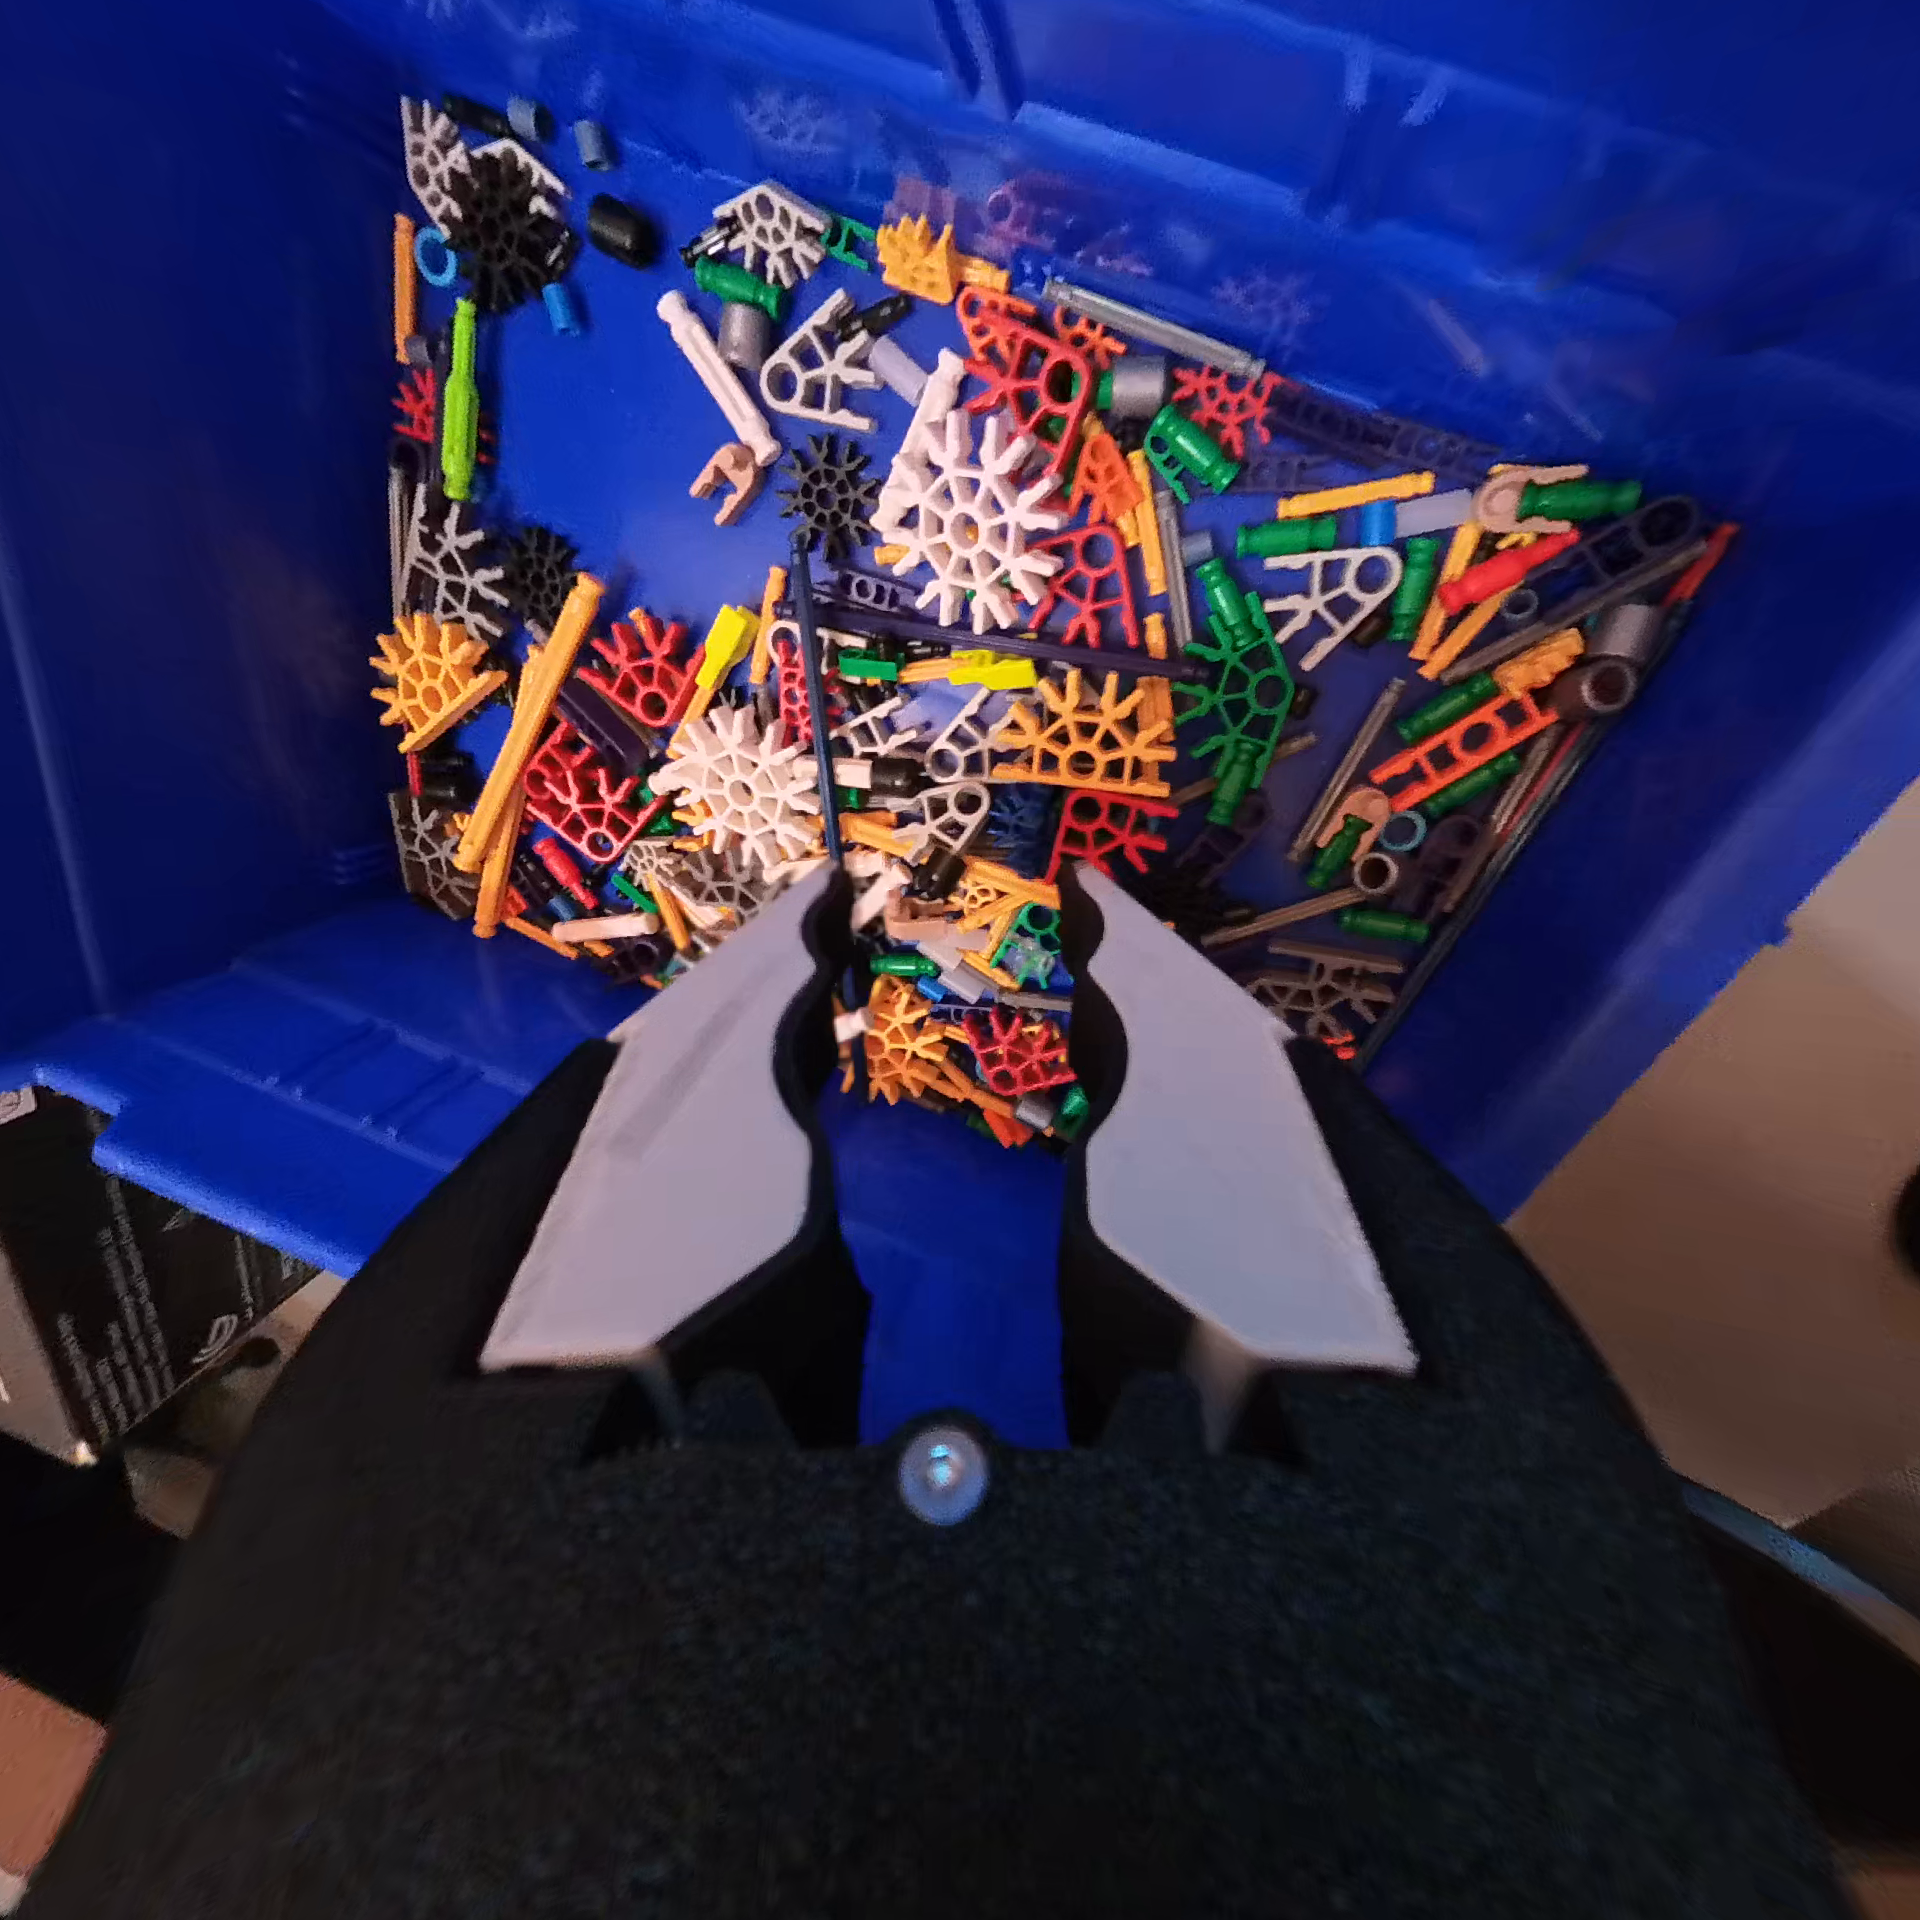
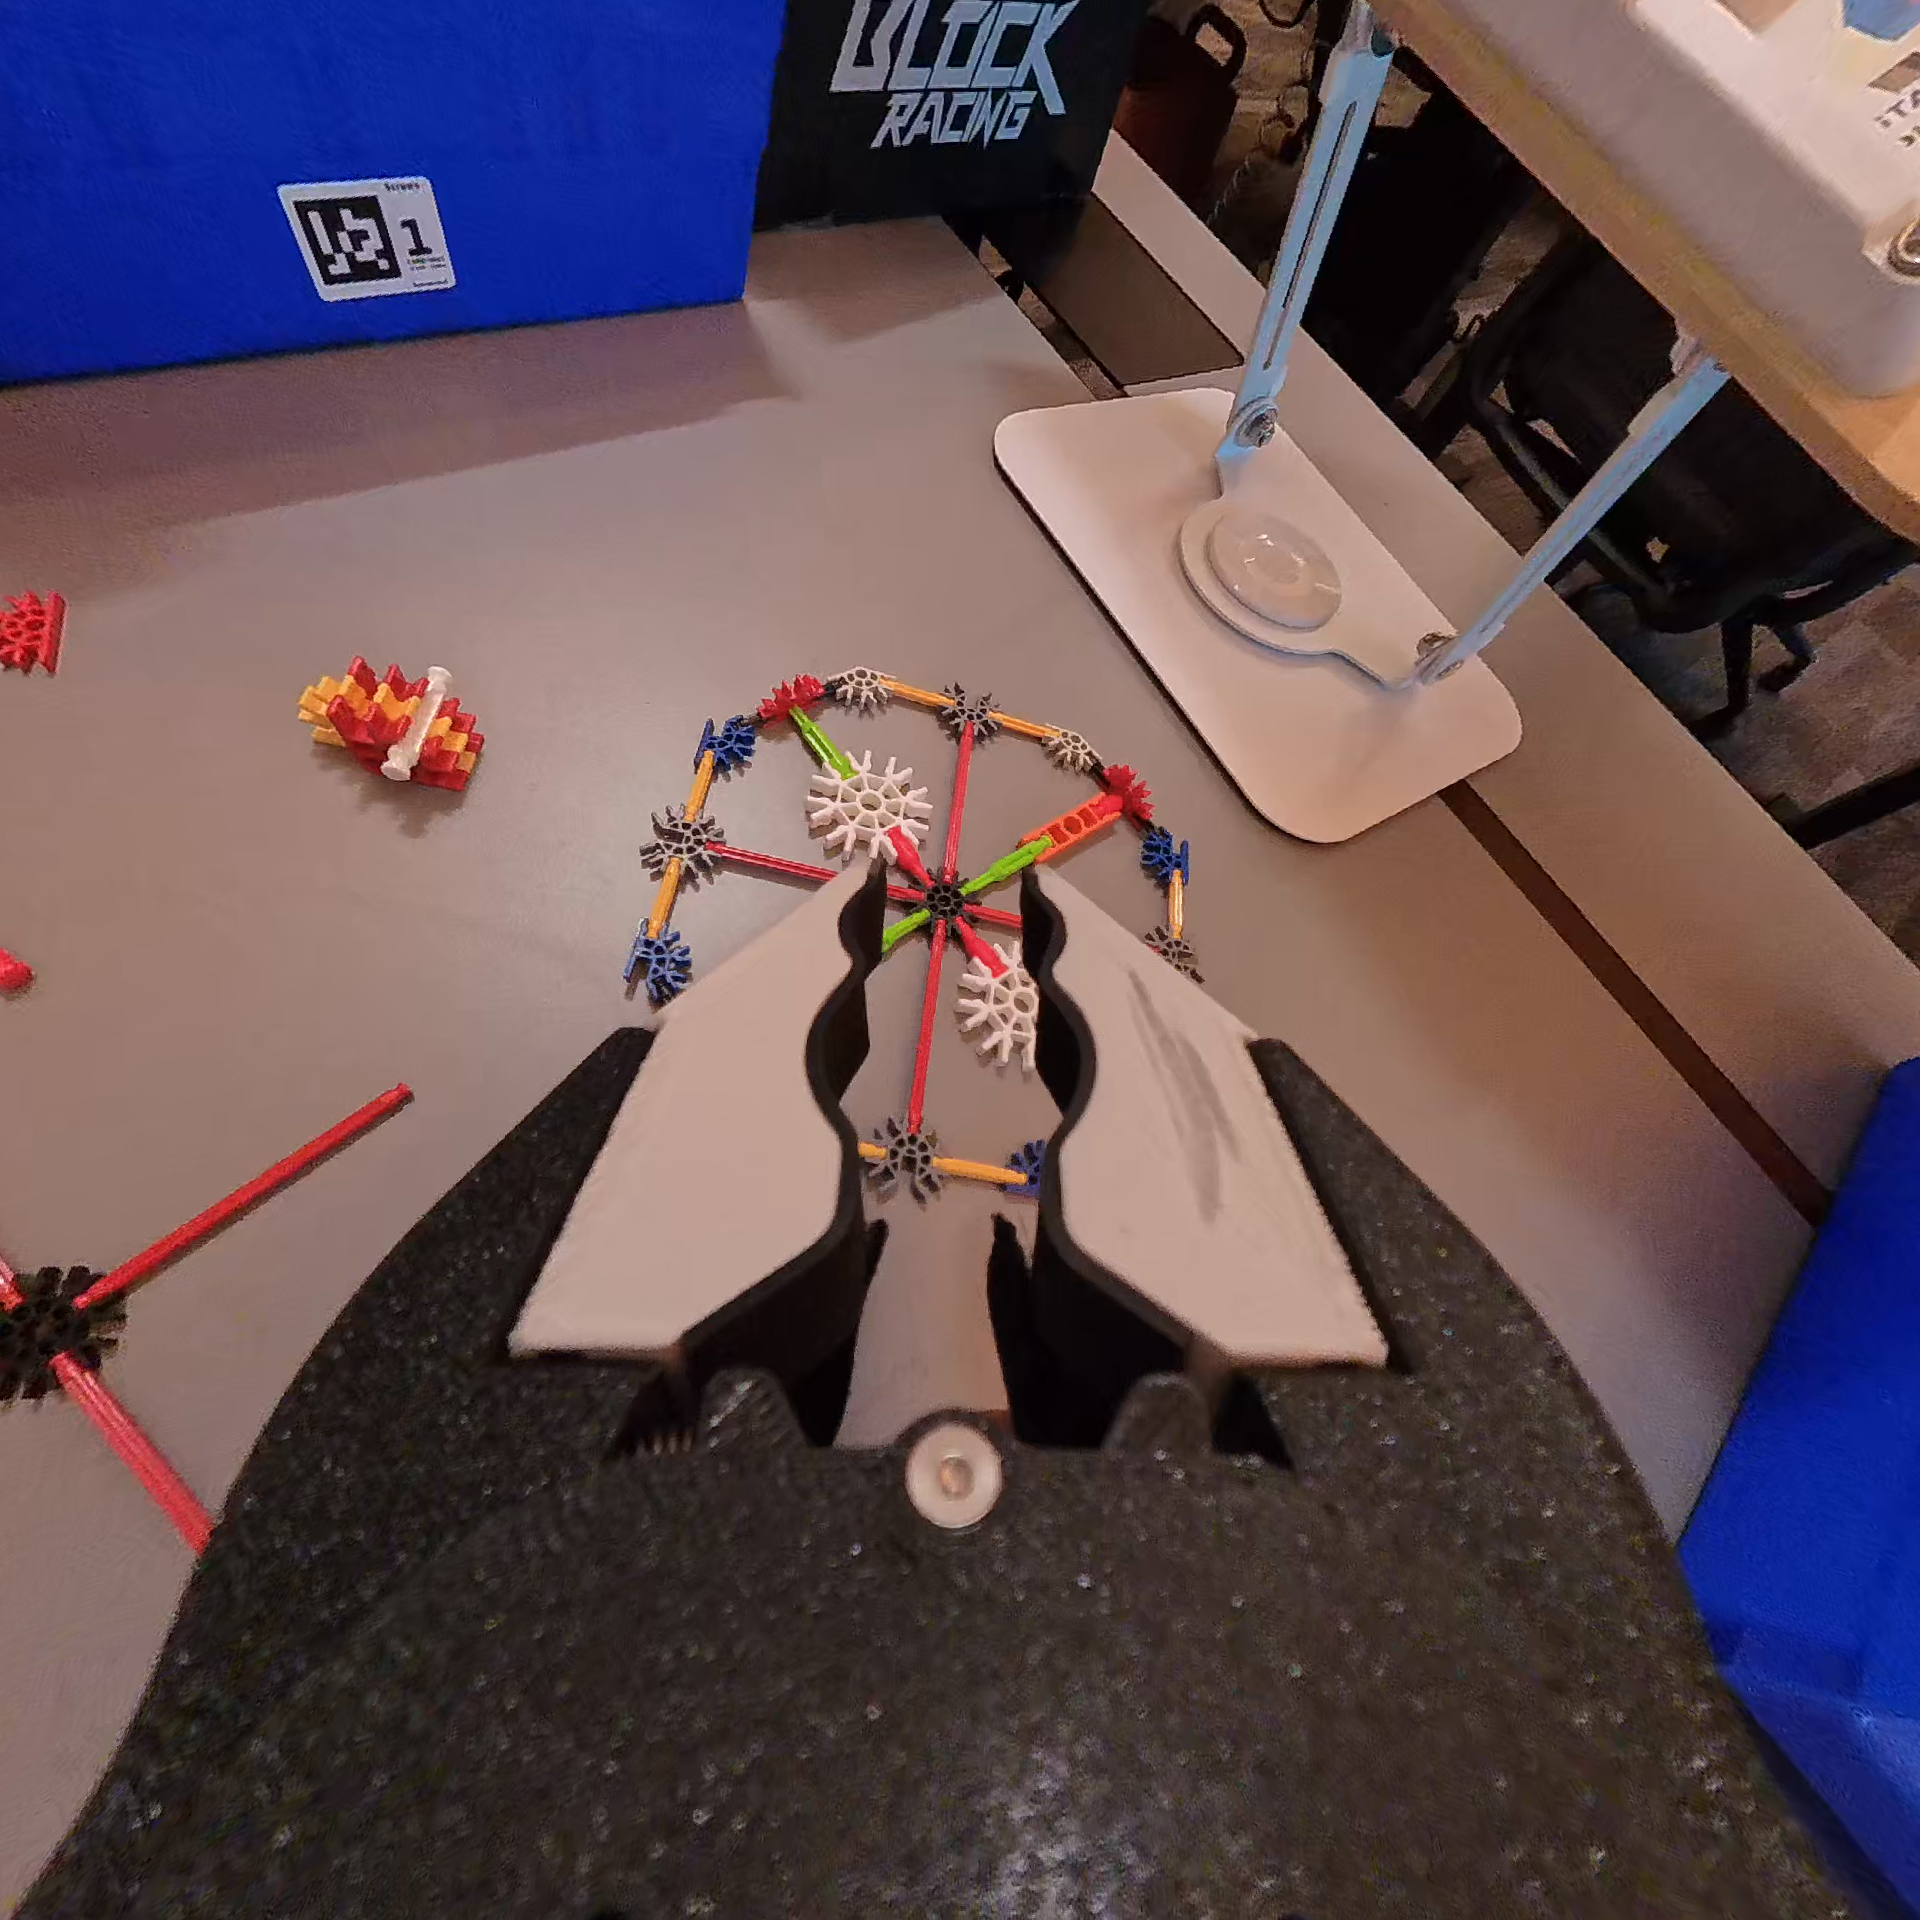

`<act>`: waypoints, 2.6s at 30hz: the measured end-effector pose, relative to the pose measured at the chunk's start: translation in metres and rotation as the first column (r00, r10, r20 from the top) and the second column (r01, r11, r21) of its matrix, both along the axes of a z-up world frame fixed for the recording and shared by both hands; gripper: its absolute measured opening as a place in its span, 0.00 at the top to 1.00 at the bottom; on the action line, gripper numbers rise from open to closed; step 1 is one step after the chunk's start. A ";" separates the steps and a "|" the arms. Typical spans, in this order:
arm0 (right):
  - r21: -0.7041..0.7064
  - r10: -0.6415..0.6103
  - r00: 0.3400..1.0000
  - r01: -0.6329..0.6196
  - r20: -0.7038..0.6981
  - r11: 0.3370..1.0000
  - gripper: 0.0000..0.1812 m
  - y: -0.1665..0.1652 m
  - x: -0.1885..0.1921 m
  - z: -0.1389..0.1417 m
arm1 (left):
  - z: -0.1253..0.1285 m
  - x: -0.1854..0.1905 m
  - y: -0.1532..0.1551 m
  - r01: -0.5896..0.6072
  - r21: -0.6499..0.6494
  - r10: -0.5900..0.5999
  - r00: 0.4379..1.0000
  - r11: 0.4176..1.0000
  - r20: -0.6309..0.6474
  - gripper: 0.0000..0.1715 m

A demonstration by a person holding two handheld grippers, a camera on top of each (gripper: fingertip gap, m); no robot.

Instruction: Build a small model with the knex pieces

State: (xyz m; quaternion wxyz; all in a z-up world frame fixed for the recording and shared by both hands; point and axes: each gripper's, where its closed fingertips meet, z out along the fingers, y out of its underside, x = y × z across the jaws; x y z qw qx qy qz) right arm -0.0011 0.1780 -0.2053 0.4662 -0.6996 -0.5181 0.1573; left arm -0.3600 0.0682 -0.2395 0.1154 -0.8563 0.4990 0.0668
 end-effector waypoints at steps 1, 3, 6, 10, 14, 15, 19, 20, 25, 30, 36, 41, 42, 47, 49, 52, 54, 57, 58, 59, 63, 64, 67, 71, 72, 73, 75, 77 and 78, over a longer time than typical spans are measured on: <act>0.001 0.002 1.000 -0.002 -0.002 1.000 0.86 0.000 0.000 0.000 | -0.001 -0.002 0.002 -0.009 0.000 0.009 1.000 1.000 -0.009 0.76; 0.000 0.005 1.000 -0.005 -0.017 1.000 0.86 -0.001 -0.001 0.001 | -0.003 -0.005 0.004 -0.031 -0.009 0.031 1.000 0.999 -0.007 0.77; -0.014 0.017 1.000 -0.017 -0.025 1.000 0.86 -0.004 -0.004 -0.001 | -0.011 -0.007 0.001 -0.060 -0.057 0.060 0.998 0.997 0.007 0.78; -0.029 0.034 0.999 -0.035 -0.024 0.999 0.86 -0.007 -0.007 -0.007 | -0.026 -0.008 -0.004 -0.073 -0.105 0.073 0.997 0.992 -0.003 0.80; -0.035 0.045 0.999 -0.045 -0.017 0.998 0.86 -0.010 -0.009 -0.011 | -0.034 -0.006 -0.006 -0.072 -0.143 0.067 0.997 0.987 -0.041 0.85; -0.034 0.044 0.999 -0.045 -0.017 0.998 0.86 -0.010 -0.009 -0.011 | -0.033 -0.003 -0.004 -0.063 -0.137 0.060 0.998 0.988 -0.026 0.87; -0.025 0.038 0.999 -0.039 -0.015 0.999 0.86 -0.008 -0.008 -0.009 | -0.027 -0.006 0.004 -0.055 -0.115 0.052 0.998 0.992 -0.029 0.96; -0.023 0.036 0.999 -0.037 -0.018 0.999 0.86 -0.008 -0.007 -0.008 | -0.024 -0.008 0.006 -0.056 -0.107 0.053 0.998 0.993 -0.031 0.96; -0.024 0.029 0.999 -0.029 -0.025 0.999 0.86 -0.006 -0.005 -0.007 | -0.003 -0.026 0.021 -0.089 -0.051 0.087 0.996 0.995 -0.032 0.92; -0.027 0.025 0.999 -0.025 -0.023 0.999 0.86 -0.005 -0.004 -0.009 | 0.008 -0.038 0.040 -0.100 -0.016 0.098 0.993 0.995 -0.068 0.78; -0.027 0.026 1.000 -0.026 -0.014 0.999 0.86 -0.004 -0.004 -0.012 | 0.001 -0.035 0.064 -0.073 -0.037 0.069 0.993 0.997 -0.099 0.72; -0.035 0.019 1.000 -0.020 -0.008 0.999 0.86 -0.002 -0.002 -0.016 | -0.015 -0.046 0.079 -0.112 -0.093 0.096 0.983 0.989 -0.158 0.71; -0.035 0.019 1.000 -0.019 -0.007 0.999 0.86 -0.001 -0.002 -0.016 | -0.019 -0.049 0.080 -0.124 -0.112 0.105 0.981 0.986 -0.166 0.71; -0.037 0.017 1.000 -0.017 -0.004 0.999 0.86 0.000 -0.001 -0.018 | -0.035 -0.050 0.074 -0.152 -0.217 0.124 0.983 0.964 -0.136 0.80; -0.041 0.018 1.000 -0.018 -0.004 0.999 0.86 0.000 -0.001 -0.019 | -0.036 -0.047 0.066 -0.143 -0.254 0.111 0.984 0.957 -0.137 0.83; -0.042 0.018 1.000 -0.019 -0.007 0.999 0.86 0.000 -0.001 -0.018 | -0.027 -0.039 0.060 -0.111 -0.274 0.080 0.989 0.955 -0.122 0.83; -0.043 0.018 1.000 -0.019 -0.008 0.999 0.86 0.000 -0.001 -0.019 | -0.017 -0.032 0.073 -0.112 -0.215 0.097 0.992 0.970 -0.082 0.81; -0.041 0.014 1.000 -0.015 -0.008 0.999 0.86 0.001 0.000 -0.018 | -0.009 -0.031 0.095 -0.107 -0.115 0.098 0.992 0.988 -0.082 0.75; -0.039 0.012 1.000 -0.012 -0.011 0.999 0.86 0.001 0.001 -0.017 | -0.009 -0.031 0.100 -0.102 -0.096 0.093 0.992 0.990 -0.089 0.74; -0.035 0.008 1.000 -0.009 -0.014 0.999 0.86 0.002 0.002 -0.016 | -0.012 -0.032 0.104 -0.092 -0.086 0.083 0.992 0.992 -0.099 0.73; -0.031 -0.004 1.000 0.003 -0.023 1.000 0.86 0.005 0.005 -0.012 | -0.026 -0.031 0.117 -0.074 -0.068 0.065 0.990 0.995 -0.126 0.70; -0.030 -0.005 1.000 0.005 -0.023 1.000 0.86 0.005 0.006 -0.012 | -0.029 -0.028 0.118 -0.074 -0.078 0.065 0.991 0.994 -0.117 0.71; -0.027 -0.006 1.000 0.006 -0.025 1.000 0.87 0.005 0.006 -0.011 | -0.037 -0.025 0.119 -0.083 -0.104 0.073 0.992 0.991 -0.099 0.76; -0.030 -0.006 1.000 0.006 -0.020 1.000 0.86 0.006 0.006 -0.013 | -0.037 -0.027 0.113 -0.096 -0.153 0.081 0.991 0.984 -0.103 0.97; -0.032 -0.006 1.000 0.005 -0.018 0.999 0.86 0.006 0.006 -0.014 | -0.037 -0.029 0.110 -0.089 -0.161 0.071 0.991 0.983 -0.113 0.97; -0.033 -0.006 1.000 0.005 -0.017 0.999 0.86 0.006 0.006 -0.015 | -0.037 -0.031 0.109 -0.084 -0.161 0.065 0.991 0.983 -0.116 0.97; -0.034 -0.006 1.000 0.005 -0.017 0.999 0.86 0.006 0.006 -0.015 | -0.031 -0.033 0.108 -0.092 -0.146 0.078 0.992 0.985 -0.104 0.97; -0.036 -0.005 1.000 0.004 -0.018 0.999 0.86 0.006 0.005 -0.015 | -0.023 -0.031 0.104 -0.093 -0.129 0.083 0.993 0.987 -0.079 0.88; -0.036 -0.005 1.000 0.004 -0.019 0.999 0.86 0.006 0.005 -0.015 | -0.019 -0.025 0.097 -0.077 -0.142 0.072 0.997 0.987 -0.041 0.87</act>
